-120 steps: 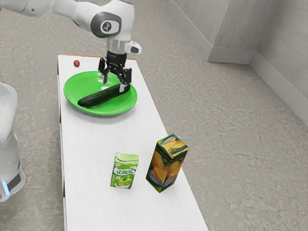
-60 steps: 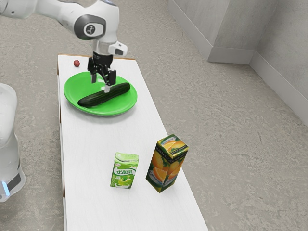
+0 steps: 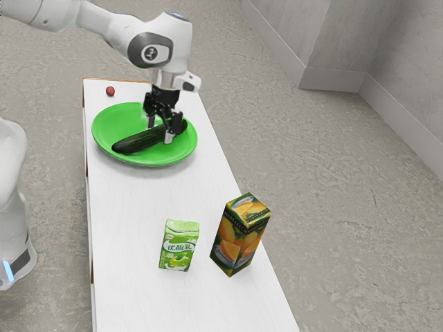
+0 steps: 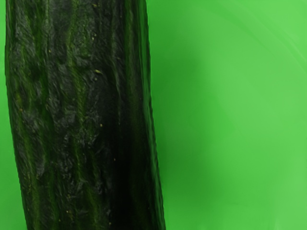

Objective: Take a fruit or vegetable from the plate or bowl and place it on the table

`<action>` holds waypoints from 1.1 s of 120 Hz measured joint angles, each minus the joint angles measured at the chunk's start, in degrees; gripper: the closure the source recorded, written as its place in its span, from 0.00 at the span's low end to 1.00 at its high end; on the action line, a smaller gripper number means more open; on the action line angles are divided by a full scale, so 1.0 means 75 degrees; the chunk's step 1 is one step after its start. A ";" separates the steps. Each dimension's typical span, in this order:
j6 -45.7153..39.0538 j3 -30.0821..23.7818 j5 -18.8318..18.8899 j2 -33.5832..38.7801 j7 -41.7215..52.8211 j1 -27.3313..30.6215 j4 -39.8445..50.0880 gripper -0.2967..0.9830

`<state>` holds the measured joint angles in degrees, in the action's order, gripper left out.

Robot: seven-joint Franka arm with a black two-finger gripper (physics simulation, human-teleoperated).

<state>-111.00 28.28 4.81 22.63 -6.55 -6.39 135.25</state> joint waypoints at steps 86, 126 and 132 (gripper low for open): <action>0.0116 -0.0025 -0.0030 -0.0234 -0.0097 -0.0010 -0.0191 0.61; 0.0913 -0.0179 -0.0012 -0.0229 -0.0570 -0.2547 -0.1182 0.62; 0.0943 -0.0177 -0.0011 -0.0240 -0.0683 -0.2796 -0.1187 0.62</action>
<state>-103.93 26.96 4.72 20.83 -11.67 -27.36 126.34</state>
